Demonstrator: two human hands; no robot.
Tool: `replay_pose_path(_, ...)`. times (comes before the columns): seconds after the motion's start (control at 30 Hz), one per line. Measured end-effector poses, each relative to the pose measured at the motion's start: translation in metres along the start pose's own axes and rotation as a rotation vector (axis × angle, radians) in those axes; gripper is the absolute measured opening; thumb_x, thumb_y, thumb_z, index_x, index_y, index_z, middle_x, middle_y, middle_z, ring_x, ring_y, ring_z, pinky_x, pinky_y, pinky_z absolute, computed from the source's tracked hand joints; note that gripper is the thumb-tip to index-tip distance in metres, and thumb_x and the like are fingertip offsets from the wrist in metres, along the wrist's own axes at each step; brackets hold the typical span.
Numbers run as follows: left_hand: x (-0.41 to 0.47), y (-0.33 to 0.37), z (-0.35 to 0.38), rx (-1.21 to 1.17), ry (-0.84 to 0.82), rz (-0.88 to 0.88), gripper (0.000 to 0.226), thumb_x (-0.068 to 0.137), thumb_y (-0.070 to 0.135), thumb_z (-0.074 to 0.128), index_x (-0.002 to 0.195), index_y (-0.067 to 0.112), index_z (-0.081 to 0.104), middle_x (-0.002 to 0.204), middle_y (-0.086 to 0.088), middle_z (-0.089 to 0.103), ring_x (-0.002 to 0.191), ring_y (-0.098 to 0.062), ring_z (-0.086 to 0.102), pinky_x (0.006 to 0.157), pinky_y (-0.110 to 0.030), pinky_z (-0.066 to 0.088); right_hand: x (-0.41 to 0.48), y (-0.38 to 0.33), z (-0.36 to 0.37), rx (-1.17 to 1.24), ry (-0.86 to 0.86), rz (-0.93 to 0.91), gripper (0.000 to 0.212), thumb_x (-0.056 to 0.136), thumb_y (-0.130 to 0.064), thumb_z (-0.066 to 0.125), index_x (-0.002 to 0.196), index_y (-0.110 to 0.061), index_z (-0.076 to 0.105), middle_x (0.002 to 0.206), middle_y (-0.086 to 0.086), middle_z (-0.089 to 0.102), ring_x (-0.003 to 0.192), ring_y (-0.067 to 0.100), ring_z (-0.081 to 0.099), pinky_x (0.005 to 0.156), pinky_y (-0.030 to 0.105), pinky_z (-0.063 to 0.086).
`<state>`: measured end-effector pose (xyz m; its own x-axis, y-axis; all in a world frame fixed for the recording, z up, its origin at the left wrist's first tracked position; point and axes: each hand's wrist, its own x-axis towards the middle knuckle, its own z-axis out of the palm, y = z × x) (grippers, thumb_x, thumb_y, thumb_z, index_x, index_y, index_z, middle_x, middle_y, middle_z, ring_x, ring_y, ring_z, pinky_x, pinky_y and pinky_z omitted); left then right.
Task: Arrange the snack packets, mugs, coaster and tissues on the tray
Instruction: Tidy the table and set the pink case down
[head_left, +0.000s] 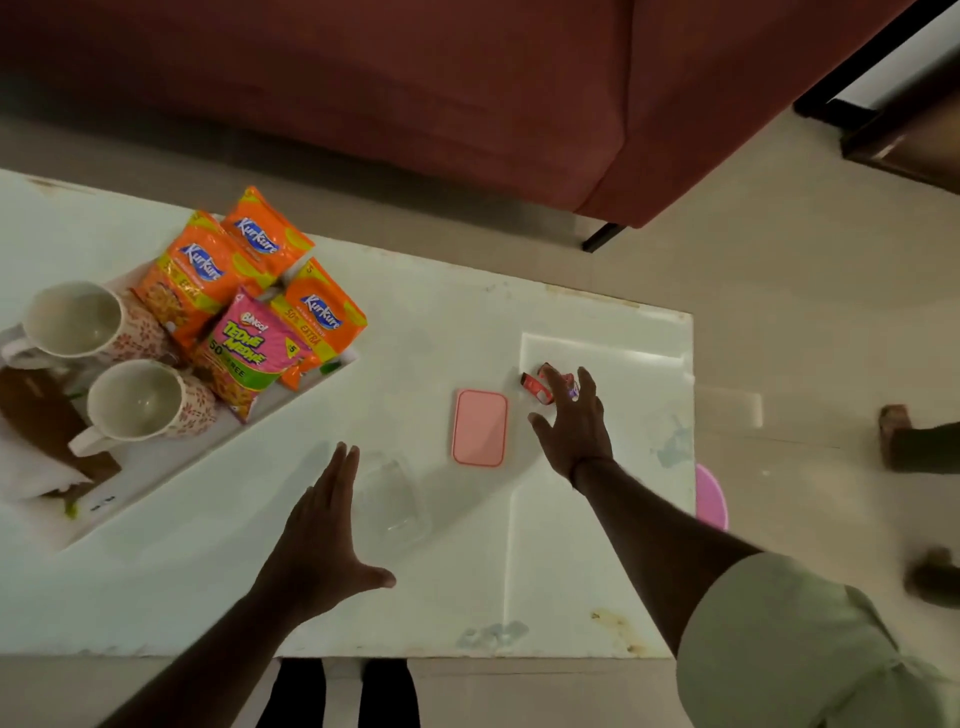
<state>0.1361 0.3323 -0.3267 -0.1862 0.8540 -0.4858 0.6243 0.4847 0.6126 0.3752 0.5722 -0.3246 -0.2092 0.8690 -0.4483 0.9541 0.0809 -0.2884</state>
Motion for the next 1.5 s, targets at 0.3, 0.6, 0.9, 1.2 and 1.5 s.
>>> replay_pose_path(0.3,0.005,-0.017,0.02,-0.033,0.06,0.044,0.152,0.043,0.057,0.089,0.149,0.041,-0.019,0.161,0.017,-0.006,0.146,-0.005,0.004,0.115,-0.034,0.024,0.028,-0.003,0.012,-0.142,0.069,-0.135,0.046,0.095,-0.013,0.054,0.137,-0.031,0.049,0.156,0.002,0.025,0.134,0.031,0.035,0.093,0.042,0.05)
replay_pose_path(0.6,0.022,-0.012,0.024,-0.131,0.111,0.105,0.127,0.046,0.052,0.088,0.149,0.033,0.015,0.151,0.01,0.032,0.133,0.002,0.027,0.106,-0.027,0.035,0.027,0.003,0.026,-0.112,0.209,-0.134,0.036,0.086,0.004,0.047,0.105,-0.015,0.071,0.113,0.005,0.062,0.1,0.03,0.053,0.075,0.029,0.042)
replay_pose_path(0.9,0.038,-0.007,0.003,-0.172,0.114,0.181,0.121,0.045,0.046,0.086,0.146,0.036,0.021,0.142,0.028,0.03,0.133,0.008,0.031,0.105,-0.016,0.032,-0.032,-0.057,0.008,0.481,0.304,-0.012,0.031,0.077,-0.009,0.063,0.082,-0.038,0.073,0.086,-0.024,0.065,0.091,-0.001,0.061,0.075,0.004,0.04)
replay_pose_path(1.2,0.055,0.001,-0.015,-0.096,0.016,0.22,0.122,0.047,0.05,0.088,0.146,0.036,0.017,0.148,0.017,0.033,0.128,0.007,0.03,0.098,-0.008,0.029,-0.118,-0.123,0.031,0.157,0.223,-0.461,0.027,0.076,0.002,0.073,0.097,-0.015,0.078,0.107,-0.001,0.072,0.098,0.02,0.065,0.08,0.026,0.055)
replay_pose_path(1.5,0.056,0.001,-0.023,-0.084,-0.015,0.231,0.121,0.049,0.045,0.089,0.146,0.035,0.017,0.15,0.012,0.035,0.132,-0.006,0.039,0.102,-0.02,0.039,-0.119,-0.127,0.045,0.007,0.02,-0.575,0.046,0.086,-0.003,0.066,0.129,-0.021,0.064,0.146,0.0,0.051,0.139,0.026,0.042,0.1,0.036,0.05)
